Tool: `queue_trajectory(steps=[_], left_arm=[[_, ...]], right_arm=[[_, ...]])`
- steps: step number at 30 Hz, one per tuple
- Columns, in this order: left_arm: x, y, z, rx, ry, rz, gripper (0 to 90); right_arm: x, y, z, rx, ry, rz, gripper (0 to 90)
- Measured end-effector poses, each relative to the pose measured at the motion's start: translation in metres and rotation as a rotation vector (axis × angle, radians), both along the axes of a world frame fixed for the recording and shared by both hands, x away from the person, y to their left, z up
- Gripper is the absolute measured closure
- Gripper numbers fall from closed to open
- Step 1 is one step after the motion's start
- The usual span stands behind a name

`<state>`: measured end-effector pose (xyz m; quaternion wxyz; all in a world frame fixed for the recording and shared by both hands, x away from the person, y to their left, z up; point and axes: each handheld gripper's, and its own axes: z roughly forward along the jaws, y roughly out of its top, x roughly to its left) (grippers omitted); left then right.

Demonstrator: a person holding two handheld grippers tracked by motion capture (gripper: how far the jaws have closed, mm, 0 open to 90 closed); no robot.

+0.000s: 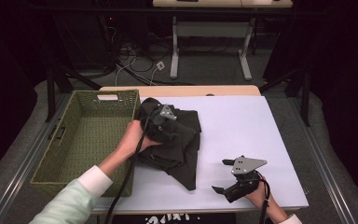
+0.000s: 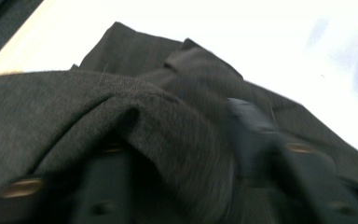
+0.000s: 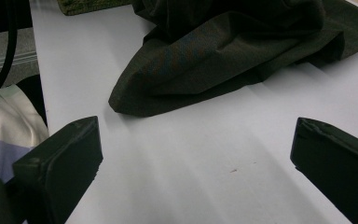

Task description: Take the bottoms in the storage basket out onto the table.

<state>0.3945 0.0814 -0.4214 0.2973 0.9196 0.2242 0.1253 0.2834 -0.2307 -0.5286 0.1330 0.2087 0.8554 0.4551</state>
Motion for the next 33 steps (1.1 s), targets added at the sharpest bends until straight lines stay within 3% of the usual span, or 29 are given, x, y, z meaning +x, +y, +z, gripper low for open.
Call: queue_trajectory(steps=[3, 6, 7, 9, 11, 14, 15, 16, 18, 20, 25, 29, 33], left_arm=[[-0.014, 0.024, 0.008, -0.006, -0.021, 0.025, 33.0], [-0.026, 0.051, 0.011, 0.006, -0.048, 0.095, 22.4], [-0.028, 0.06, 0.011, 0.004, -0.043, 0.134, 16.7], [-0.032, 0.076, 0.007, 0.024, -0.028, 0.197, 14.9], [-0.033, 0.088, -0.001, 0.048, 0.012, 0.247, 12.5], [-0.034, 0.097, -0.012, 0.052, 0.059, 0.264, 23.0], [-0.036, 0.098, -0.014, 0.04, 0.056, 0.26, 31.4], [-0.037, 0.098, -0.017, 0.036, 0.041, 0.262, 44.4], [-0.041, 0.097, -0.018, 0.052, -0.017, 0.28, 53.1], [-0.043, 0.098, -0.018, 0.057, -0.046, 0.283, 63.4], [-0.051, 0.09, -0.015, 0.068, -0.135, 0.262, 74.2], [-0.051, 0.076, -0.023, 0.044, -0.057, 0.195, 83.9], [-0.049, 0.06, -0.041, 0.136, -0.006, 0.144, 82.3]], right_arm=[[0.001, 0.0, 0.0, -0.001, 0.0, -0.002, 1.8], [0.001, 0.001, 0.0, -0.002, 0.001, -0.004, 1.7], [0.0, 0.001, 0.0, -0.003, 0.0, -0.004, 1.7], [0.001, 0.001, 0.0, -0.002, 0.001, -0.004, 1.7], [0.001, 0.001, -0.001, -0.004, 0.003, -0.004, 1.7], [0.002, 0.002, -0.001, -0.006, 0.008, -0.007, 1.8], [0.002, 0.002, -0.001, -0.006, 0.007, -0.007, 1.7], [0.002, 0.002, -0.001, -0.005, 0.007, -0.007, 1.7], [0.001, 0.002, -0.001, -0.005, 0.007, -0.008, 1.8], [0.002, 0.002, -0.001, -0.005, 0.008, -0.009, 1.8], [0.002, 0.001, -0.001, -0.005, 0.009, -0.008, 1.7], [0.002, 0.001, -0.002, -0.005, 0.009, -0.007, 1.7], [0.002, 0.002, -0.002, -0.006, 0.01, -0.006, 1.8]])
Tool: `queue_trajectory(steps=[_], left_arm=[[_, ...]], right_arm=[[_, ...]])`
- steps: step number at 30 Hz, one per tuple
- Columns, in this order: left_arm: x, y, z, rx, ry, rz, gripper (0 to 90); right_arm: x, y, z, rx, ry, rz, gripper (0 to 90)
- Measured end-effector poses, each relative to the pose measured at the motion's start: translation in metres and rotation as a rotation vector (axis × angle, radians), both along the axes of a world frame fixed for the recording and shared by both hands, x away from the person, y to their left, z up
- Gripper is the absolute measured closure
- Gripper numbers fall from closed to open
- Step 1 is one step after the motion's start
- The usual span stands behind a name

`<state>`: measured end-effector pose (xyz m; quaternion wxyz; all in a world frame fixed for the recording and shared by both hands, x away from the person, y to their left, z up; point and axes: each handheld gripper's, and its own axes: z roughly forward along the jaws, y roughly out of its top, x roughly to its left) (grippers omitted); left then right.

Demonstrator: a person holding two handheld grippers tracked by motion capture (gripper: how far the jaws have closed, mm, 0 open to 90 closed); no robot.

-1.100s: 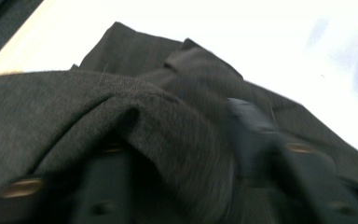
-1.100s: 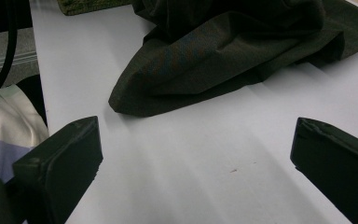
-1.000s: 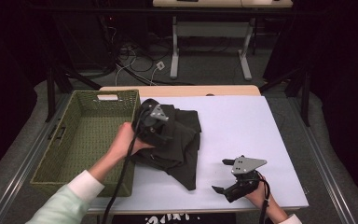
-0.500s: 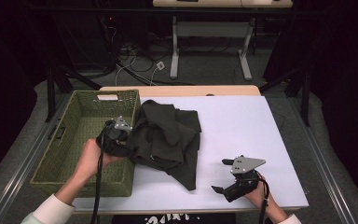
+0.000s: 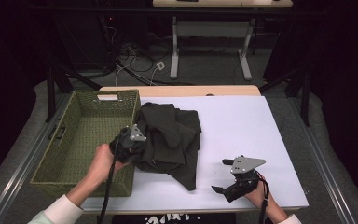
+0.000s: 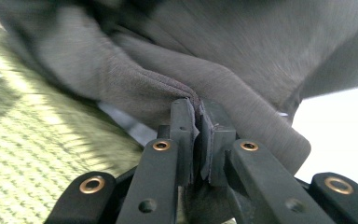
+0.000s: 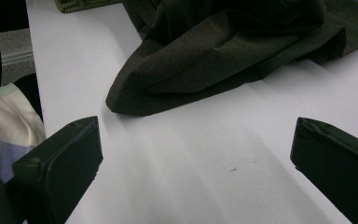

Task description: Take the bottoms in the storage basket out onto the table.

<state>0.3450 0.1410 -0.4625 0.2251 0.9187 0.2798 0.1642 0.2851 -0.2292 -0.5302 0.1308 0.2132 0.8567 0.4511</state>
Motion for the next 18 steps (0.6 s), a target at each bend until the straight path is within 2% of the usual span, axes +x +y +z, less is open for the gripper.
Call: queue_trajectory(steps=[2, 5, 8, 9, 10, 12, 18], left_arm=[[0.0, 0.001, 0.0, -0.007, 0.009, -0.015, 68.0], [-0.005, 0.011, 0.008, -0.055, -0.011, -0.01, 42.4], [-0.015, 0.025, 0.018, -0.107, -0.038, -0.01, 28.6], [-0.019, 0.029, 0.022, -0.107, -0.049, -0.003, 21.1], [-0.023, 0.033, 0.025, -0.116, -0.055, -0.003, 16.8], [-0.03, 0.042, 0.029, -0.143, -0.064, 0.0, 14.8], [-0.042, 0.065, 0.03, -0.17, -0.081, 0.037, 5.8]], right_arm=[[0.0, 0.0, 0.0, 0.001, -0.001, 0.001, 1.7], [0.001, -0.001, 0.0, 0.0, 0.002, 0.002, 1.7], [0.001, -0.001, 0.0, -0.001, 0.003, 0.002, 1.7], [0.001, -0.001, 0.0, 0.0, 0.003, 0.0, 1.7], [0.001, -0.001, 0.001, 0.0, 0.004, -0.002, 1.7], [0.001, -0.001, 0.001, -0.001, 0.002, -0.003, 1.7], [0.0, -0.001, 0.002, -0.001, 0.0, -0.003, 1.6]])
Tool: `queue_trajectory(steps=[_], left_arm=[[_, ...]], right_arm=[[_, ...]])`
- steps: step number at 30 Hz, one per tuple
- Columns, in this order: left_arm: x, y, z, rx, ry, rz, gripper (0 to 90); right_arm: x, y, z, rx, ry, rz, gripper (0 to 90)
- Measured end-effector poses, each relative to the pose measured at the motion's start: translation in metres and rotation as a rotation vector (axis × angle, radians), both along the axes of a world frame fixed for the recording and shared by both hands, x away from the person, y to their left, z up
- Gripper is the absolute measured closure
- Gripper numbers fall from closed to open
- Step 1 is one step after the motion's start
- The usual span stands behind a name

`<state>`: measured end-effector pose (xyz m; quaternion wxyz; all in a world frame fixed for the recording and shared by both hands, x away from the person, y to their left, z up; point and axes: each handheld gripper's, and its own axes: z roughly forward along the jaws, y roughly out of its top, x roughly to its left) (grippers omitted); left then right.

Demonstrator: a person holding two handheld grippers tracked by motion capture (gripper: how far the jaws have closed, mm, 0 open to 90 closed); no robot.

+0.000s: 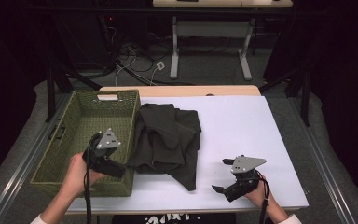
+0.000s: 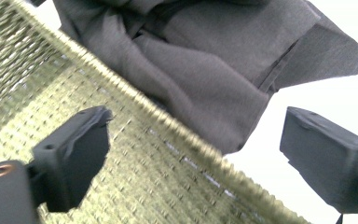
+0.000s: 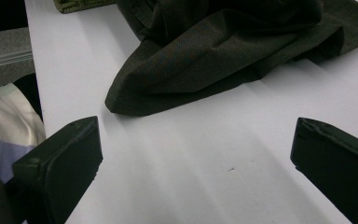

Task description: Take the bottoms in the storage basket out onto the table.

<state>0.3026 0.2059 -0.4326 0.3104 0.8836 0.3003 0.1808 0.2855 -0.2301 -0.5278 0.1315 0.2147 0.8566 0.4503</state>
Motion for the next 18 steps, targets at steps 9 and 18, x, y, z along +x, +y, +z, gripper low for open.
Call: queue_trajectory(steps=[9, 18], left_arm=[[-0.017, 0.024, -0.011, -0.054, -0.029, 0.053, 0.1], [-0.027, 0.042, -0.018, -0.11, -0.051, 0.097, 0.0]], right_arm=[[0.0, -0.001, 0.001, -0.003, -0.007, -0.005, 1.6], [-0.001, -0.001, 0.001, -0.002, -0.004, 0.0, 1.4]])
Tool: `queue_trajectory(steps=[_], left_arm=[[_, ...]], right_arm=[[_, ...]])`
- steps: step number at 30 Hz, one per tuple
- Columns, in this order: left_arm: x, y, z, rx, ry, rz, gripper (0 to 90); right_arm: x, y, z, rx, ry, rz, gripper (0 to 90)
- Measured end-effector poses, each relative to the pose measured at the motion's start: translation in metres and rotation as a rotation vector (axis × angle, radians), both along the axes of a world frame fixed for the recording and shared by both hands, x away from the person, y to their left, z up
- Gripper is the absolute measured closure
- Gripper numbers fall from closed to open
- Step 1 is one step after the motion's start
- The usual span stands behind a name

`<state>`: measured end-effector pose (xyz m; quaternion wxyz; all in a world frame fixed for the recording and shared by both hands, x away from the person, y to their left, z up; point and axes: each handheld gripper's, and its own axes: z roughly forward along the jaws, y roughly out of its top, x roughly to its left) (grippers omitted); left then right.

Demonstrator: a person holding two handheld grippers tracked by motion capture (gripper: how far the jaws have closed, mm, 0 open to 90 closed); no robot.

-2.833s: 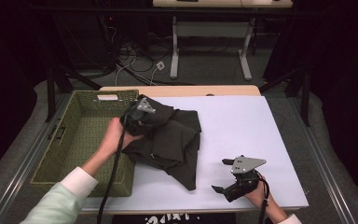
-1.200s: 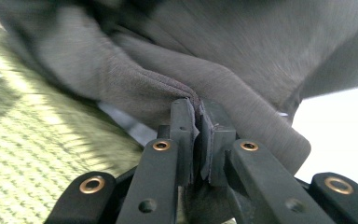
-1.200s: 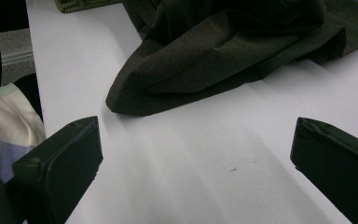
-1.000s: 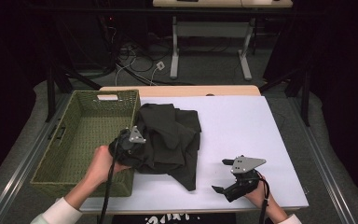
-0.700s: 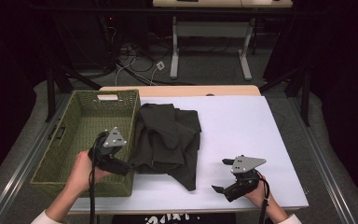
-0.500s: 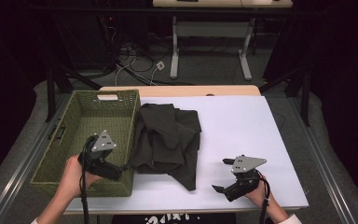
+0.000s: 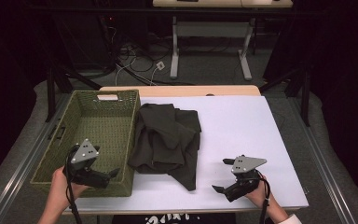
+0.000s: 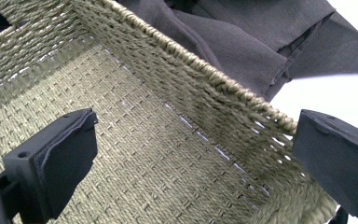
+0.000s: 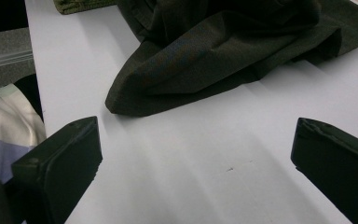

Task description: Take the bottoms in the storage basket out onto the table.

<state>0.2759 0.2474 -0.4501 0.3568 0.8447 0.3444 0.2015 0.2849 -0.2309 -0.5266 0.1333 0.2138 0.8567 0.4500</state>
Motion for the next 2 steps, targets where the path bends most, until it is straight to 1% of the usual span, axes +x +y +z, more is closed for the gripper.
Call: queue_trajectory(steps=[2], left_arm=[[-0.001, 0.0024, -0.0022, -0.007, 0.001, 0.007, 0.0]], right_arm=[[0.0001, -0.0005, -0.0001, 0.002, 0.002, -0.001, 1.3]])
